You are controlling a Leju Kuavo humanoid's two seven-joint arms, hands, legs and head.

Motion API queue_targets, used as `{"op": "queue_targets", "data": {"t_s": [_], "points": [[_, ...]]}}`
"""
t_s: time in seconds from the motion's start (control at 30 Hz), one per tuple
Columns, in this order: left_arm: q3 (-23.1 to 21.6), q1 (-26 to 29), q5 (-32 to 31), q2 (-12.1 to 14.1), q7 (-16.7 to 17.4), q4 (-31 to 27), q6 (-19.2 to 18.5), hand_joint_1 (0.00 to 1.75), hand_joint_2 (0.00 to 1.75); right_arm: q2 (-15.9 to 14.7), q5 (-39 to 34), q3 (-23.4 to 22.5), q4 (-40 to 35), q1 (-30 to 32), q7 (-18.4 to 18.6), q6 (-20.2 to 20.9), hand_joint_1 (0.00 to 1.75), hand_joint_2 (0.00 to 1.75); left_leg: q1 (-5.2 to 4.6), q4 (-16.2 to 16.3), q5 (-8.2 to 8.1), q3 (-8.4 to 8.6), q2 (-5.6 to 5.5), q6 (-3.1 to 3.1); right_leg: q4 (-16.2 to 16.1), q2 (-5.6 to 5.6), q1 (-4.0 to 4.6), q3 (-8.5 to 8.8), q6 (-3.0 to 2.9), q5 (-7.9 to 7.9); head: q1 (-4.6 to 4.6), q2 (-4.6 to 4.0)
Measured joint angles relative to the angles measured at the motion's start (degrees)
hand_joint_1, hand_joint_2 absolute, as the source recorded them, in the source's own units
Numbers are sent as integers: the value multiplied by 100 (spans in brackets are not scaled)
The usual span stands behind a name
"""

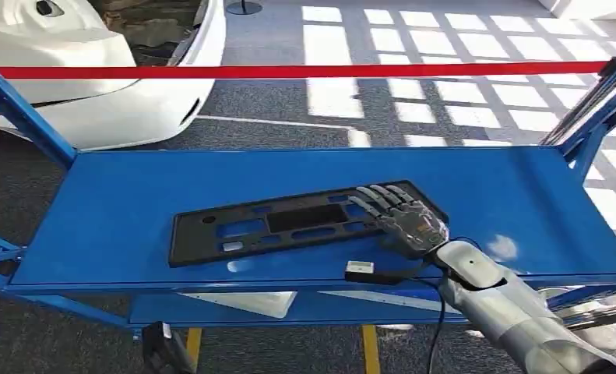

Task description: Take the parts from the cabinet and place them on the table.

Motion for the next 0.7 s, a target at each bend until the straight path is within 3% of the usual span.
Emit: {"op": "queue_targets", "data": {"t_s": [0.47, 0.7], "points": [[-24, -14, 0, 0, 17, 0, -13, 0, 0, 201, -24, -55, 419, -114, -68, -68, 0, 175, 0, 0, 0, 1, 0, 0, -1, 0, 0, 0, 0, 0, 0, 0], [-44, -12, 2, 0, 42, 0, -17, 0, 0, 249, 260, -59, 642, -120, 282, -571, 0, 175, -1, 0, 0, 2, 0, 0, -1, -1, 0, 0, 0, 0, 0, 0]]}}
